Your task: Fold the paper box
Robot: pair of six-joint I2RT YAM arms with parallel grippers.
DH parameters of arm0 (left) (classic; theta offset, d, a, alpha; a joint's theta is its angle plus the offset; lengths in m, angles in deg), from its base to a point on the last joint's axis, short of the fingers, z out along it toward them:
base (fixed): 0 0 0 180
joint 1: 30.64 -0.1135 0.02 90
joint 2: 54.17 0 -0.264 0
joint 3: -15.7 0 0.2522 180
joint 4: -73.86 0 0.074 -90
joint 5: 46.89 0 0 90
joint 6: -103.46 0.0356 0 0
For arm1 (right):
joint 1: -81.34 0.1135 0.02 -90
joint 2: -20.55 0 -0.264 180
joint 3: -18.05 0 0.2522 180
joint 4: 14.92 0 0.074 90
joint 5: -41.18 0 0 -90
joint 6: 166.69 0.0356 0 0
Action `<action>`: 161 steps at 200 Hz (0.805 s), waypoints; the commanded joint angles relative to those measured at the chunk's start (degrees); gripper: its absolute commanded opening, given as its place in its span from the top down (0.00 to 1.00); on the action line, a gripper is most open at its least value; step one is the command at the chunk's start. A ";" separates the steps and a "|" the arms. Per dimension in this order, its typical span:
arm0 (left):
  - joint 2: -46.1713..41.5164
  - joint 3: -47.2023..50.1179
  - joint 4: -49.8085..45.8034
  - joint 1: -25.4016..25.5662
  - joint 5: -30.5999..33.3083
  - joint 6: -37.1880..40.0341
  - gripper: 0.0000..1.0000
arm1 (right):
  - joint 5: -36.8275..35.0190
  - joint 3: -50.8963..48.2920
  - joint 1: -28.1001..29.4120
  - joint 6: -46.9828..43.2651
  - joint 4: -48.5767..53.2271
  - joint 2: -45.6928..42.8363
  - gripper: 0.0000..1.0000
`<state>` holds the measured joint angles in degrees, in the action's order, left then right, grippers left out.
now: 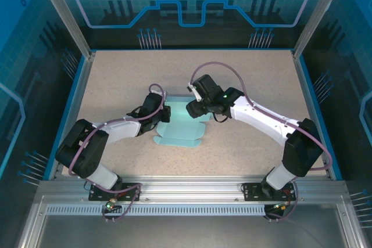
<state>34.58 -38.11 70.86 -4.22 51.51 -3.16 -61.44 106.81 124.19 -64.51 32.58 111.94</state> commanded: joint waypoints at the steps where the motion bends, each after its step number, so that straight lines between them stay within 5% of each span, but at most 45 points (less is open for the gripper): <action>1: -1.73 -1.17 -0.14 0.28 0.92 -0.65 0.88 | -1.48 0.92 0.83 0.05 1.97 2.10 0.33; 113: -1.62 -1.08 0.13 0.79 0.82 -0.78 0.88 | 9.90 -2.69 -0.08 5.55 -13.51 4.99 0.34; 161: -1.62 -1.16 0.13 0.81 1.52 -0.79 0.88 | 7.09 -4.87 -0.30 4.89 -11.67 2.45 0.34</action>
<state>34.58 -38.11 70.58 -4.12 53.44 -3.18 -54.69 103.49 123.91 -59.87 22.02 116.75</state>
